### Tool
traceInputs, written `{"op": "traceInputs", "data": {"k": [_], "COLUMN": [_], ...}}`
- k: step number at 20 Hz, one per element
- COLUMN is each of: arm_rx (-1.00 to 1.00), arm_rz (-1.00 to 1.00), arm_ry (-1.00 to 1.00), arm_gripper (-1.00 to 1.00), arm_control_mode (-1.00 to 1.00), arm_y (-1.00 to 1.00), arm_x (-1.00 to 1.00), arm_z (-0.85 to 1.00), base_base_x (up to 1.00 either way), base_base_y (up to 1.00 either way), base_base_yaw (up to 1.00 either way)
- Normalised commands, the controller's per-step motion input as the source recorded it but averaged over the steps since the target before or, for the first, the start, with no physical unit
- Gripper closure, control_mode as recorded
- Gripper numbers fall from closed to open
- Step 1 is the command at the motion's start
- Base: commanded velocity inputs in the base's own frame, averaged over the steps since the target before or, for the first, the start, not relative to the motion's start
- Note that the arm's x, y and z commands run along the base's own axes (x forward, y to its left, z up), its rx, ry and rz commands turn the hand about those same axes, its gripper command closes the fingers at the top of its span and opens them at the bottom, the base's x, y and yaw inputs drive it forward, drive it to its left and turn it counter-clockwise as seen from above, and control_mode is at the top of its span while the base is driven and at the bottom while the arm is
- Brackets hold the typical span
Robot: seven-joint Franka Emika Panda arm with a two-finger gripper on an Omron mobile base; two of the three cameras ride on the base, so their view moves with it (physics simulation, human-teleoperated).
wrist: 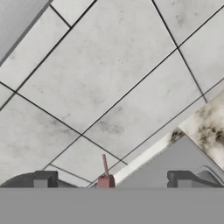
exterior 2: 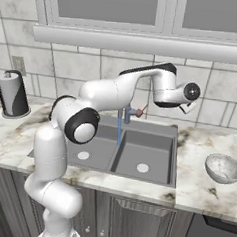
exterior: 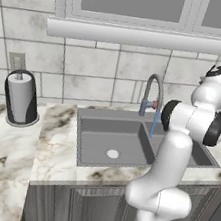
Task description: Rinse each bowl for a few seconds and place them down in the sink or on the counter.
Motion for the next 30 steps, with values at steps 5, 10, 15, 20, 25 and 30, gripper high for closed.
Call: {"op": "traceInputs", "data": {"k": [5,10,15,20,25,30], "arm_rx": [-0.07,-0.11,-0.22,-0.23,-0.15,-0.02], "arm_rz": [-0.02,-0.01,-0.01,0.0,-0.02,-0.02], "arm_ry": [0.02,0.02,-0.01,-0.01,0.03,0.11], "arm_gripper": [-1.0,-1.0,-1.0,-1.0,-1.0,-1.0], "arm_control_mode": [-1.0,-1.0,-1.0,-1.0,-1.0,-1.0], "arm_y": [-0.02,0.0,0.06,0.04,0.02,-0.03], "arm_x": [-0.41,-0.4,-0.34,-0.31,-0.29,-0.28], "arm_z": [0.0,0.0,0.01,0.03,0.07,0.18], "base_base_x": [0.0,0.0,0.0,0.0,0.0,0.0], "base_base_y": [0.0,0.0,0.0,0.0,0.0,0.0], "base_base_yaw": [0.0,0.0,0.0,0.0,0.0,0.0]}}
